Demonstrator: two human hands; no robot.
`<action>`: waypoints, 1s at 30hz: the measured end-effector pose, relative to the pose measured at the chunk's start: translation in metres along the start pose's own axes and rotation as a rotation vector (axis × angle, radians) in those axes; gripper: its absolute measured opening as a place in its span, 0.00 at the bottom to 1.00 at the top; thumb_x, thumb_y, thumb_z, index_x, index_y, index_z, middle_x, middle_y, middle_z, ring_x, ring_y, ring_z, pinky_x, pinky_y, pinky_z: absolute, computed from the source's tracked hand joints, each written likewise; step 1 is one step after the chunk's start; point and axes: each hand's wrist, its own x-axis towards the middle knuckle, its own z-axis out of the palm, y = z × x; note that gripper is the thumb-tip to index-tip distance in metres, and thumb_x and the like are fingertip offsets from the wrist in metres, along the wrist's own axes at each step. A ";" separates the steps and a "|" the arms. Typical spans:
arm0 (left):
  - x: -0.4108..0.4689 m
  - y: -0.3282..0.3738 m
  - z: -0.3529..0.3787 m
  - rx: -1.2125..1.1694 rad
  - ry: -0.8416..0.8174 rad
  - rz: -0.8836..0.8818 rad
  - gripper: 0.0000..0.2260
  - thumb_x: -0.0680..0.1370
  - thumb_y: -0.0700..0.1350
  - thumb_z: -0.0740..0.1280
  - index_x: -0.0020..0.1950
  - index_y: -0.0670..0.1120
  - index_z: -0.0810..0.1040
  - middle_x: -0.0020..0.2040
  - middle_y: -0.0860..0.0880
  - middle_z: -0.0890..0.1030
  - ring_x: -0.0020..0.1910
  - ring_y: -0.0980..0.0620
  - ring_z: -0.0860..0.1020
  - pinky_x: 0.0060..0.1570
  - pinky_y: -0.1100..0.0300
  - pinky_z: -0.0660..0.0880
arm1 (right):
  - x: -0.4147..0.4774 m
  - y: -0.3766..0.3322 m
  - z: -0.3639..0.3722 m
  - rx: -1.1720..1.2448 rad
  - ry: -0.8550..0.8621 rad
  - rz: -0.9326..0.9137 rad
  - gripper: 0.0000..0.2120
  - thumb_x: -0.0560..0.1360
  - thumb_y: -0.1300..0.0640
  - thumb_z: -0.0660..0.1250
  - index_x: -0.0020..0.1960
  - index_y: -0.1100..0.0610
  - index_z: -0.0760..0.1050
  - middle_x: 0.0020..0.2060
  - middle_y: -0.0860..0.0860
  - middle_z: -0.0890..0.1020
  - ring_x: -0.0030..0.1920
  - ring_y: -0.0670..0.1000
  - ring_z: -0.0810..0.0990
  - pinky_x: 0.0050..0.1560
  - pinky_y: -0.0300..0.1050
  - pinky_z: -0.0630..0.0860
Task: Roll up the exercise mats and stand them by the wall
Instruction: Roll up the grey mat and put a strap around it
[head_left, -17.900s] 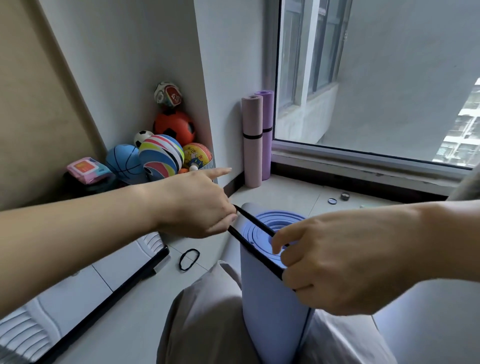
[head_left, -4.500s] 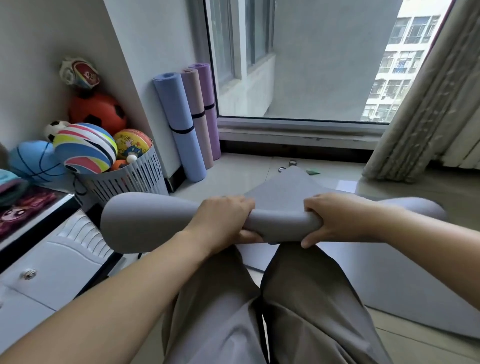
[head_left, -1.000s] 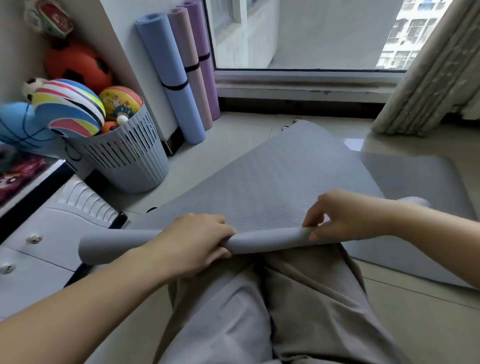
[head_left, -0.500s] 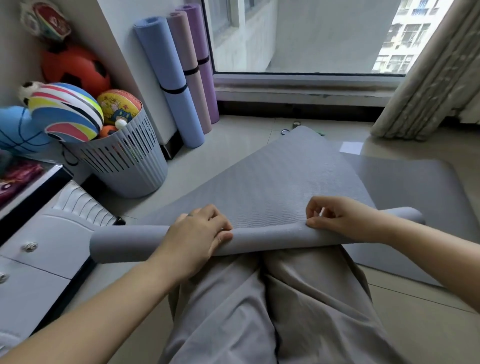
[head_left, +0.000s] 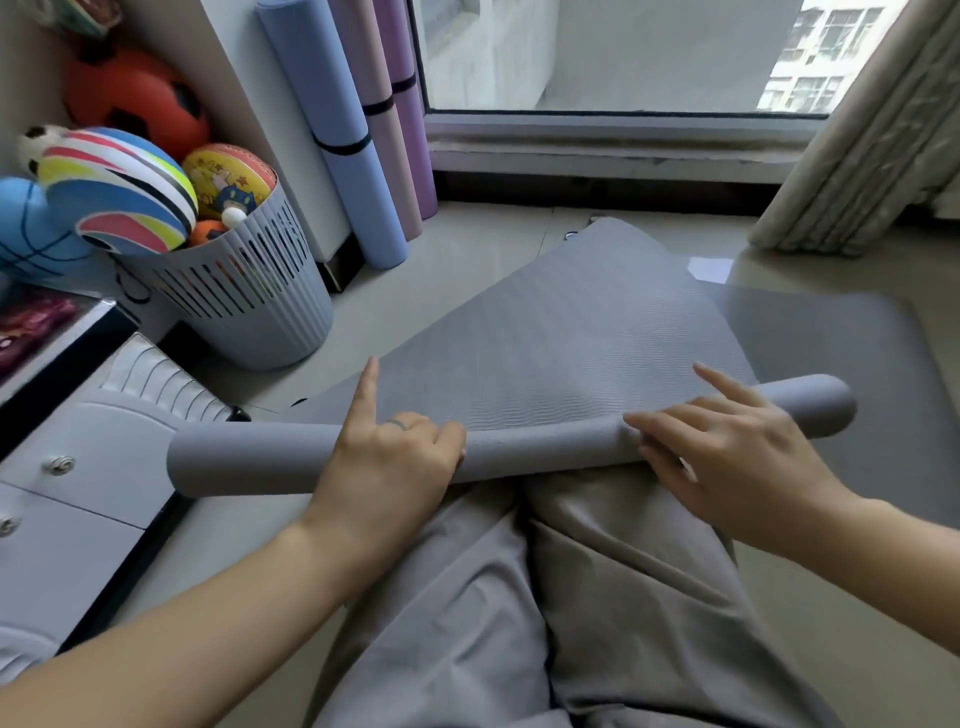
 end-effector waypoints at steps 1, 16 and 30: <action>-0.002 0.002 0.001 0.014 -0.014 0.016 0.09 0.75 0.45 0.62 0.36 0.45 0.74 0.27 0.47 0.73 0.25 0.47 0.72 0.64 0.32 0.64 | -0.001 -0.003 -0.003 -0.036 -0.067 0.003 0.13 0.75 0.55 0.60 0.49 0.57 0.82 0.40 0.52 0.85 0.37 0.56 0.83 0.62 0.61 0.73; 0.013 0.005 0.011 -0.127 -0.320 -0.134 0.20 0.60 0.54 0.80 0.47 0.47 0.82 0.42 0.50 0.82 0.43 0.48 0.81 0.57 0.38 0.72 | 0.073 -0.039 -0.017 -0.266 -0.785 0.073 0.09 0.75 0.67 0.57 0.46 0.54 0.69 0.48 0.53 0.79 0.50 0.56 0.78 0.73 0.62 0.53; 0.050 -0.040 -0.044 -0.084 -0.460 0.171 0.19 0.78 0.62 0.58 0.62 0.54 0.73 0.59 0.52 0.75 0.58 0.48 0.74 0.62 0.54 0.66 | 0.114 -0.004 -0.069 -0.037 -0.950 0.030 0.04 0.67 0.58 0.64 0.37 0.59 0.75 0.30 0.52 0.75 0.31 0.52 0.71 0.29 0.40 0.64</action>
